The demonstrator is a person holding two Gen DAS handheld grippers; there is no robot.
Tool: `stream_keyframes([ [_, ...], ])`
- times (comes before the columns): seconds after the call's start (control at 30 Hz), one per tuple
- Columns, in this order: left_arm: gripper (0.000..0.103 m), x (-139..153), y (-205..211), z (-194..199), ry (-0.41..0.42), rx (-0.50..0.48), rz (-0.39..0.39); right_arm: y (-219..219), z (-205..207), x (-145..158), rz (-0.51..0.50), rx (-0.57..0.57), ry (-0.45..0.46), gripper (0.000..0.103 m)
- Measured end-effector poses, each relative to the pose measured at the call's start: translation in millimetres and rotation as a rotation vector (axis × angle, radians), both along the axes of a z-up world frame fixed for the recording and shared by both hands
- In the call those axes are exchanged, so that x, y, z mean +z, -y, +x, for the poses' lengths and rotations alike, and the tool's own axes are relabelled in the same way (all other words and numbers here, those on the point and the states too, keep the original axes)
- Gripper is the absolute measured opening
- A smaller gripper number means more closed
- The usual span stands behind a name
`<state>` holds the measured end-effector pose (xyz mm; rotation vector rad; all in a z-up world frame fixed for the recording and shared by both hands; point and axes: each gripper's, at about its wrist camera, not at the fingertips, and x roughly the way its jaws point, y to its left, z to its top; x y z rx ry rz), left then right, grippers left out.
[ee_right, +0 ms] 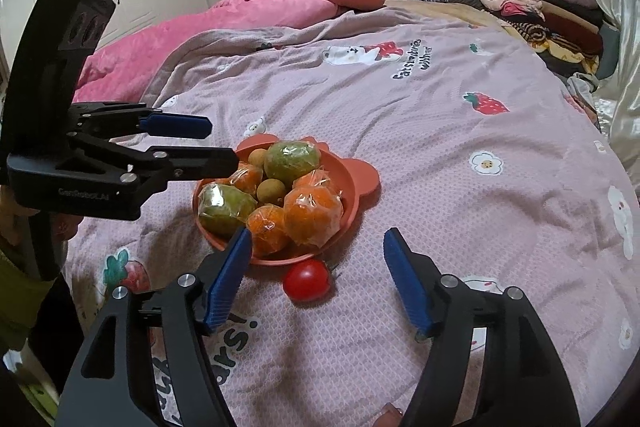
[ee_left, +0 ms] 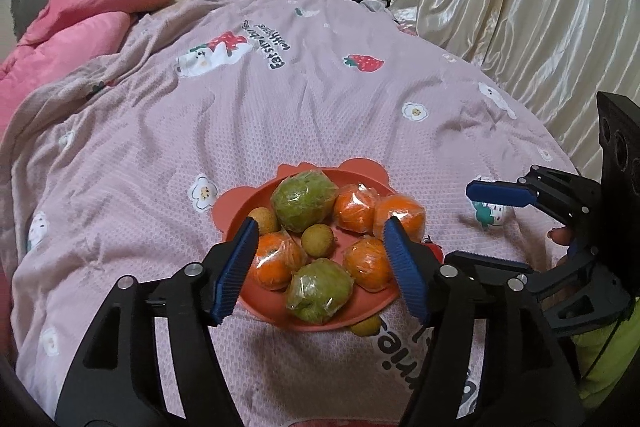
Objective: Organize fruits
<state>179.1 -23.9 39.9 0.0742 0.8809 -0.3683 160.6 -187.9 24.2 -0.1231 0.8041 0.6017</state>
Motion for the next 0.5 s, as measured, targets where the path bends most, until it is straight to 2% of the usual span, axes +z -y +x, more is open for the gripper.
stream_keyframes([
  [0.5, 0.069, 13.6, -3.5, -19.7, 0.037, 0.02, -0.007, 5.4, -14.7, 13.7, 0.013, -0.014, 0.02, 0.077],
])
